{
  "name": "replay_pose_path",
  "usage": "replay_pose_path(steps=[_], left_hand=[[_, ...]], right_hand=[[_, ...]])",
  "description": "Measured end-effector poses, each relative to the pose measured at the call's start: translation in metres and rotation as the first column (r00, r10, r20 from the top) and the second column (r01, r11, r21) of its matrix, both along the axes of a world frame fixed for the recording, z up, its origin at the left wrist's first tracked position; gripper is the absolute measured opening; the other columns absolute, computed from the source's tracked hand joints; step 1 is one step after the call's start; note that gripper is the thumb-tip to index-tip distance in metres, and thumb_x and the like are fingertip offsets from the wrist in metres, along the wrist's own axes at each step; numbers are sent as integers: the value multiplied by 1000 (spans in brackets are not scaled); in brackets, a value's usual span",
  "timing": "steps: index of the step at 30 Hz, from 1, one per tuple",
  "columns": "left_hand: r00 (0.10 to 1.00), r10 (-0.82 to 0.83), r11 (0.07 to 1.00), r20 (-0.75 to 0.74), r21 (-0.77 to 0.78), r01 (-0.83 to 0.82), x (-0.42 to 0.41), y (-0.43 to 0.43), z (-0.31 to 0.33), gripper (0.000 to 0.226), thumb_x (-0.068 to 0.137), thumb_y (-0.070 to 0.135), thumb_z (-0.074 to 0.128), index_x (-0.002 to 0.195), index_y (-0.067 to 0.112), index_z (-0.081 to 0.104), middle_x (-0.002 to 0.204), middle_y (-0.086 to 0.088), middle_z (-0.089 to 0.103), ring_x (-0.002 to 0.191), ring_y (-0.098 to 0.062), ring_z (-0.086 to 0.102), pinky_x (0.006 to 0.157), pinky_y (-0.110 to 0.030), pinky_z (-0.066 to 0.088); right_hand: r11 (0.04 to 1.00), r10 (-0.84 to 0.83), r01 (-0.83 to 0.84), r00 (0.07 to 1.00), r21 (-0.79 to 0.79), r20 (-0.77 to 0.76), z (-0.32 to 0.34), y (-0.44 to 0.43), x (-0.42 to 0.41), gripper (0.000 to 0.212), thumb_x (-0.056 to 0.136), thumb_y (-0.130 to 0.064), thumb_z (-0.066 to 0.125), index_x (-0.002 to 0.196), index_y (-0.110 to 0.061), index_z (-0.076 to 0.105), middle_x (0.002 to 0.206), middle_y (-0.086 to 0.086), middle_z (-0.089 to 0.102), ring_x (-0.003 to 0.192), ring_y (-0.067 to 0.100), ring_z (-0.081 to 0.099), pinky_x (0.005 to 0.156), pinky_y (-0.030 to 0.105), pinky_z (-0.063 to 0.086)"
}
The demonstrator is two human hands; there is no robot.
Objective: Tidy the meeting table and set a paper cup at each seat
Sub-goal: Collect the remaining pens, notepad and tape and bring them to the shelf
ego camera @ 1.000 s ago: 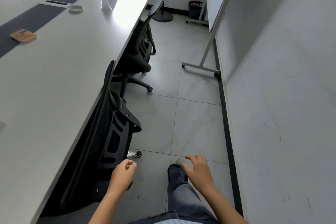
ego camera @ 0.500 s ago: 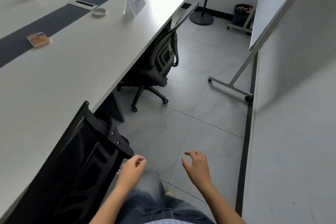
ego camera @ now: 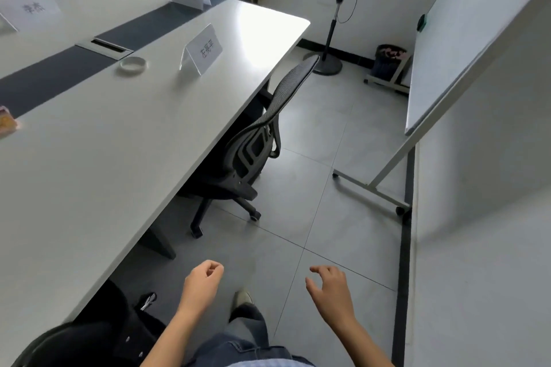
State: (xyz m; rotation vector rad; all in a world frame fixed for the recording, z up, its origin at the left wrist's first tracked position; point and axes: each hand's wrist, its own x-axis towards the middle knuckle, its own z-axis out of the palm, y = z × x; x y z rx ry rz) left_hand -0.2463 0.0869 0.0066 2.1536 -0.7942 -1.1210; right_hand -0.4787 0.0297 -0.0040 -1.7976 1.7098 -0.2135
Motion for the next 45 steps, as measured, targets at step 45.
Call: replay_pose_path(steps=[45], left_hand=[[408,816,475,410,-71,-877,305,-167,18,39,86,10,51,124,2,51,133,-23,47,123,-39,37,98,-42,36]], right_hand=[[503,861,-864,504,-33,-63,65,-347,486,41,91,-24,45,130,-14,42,137,8,43,127,25,34,98,33,37]])
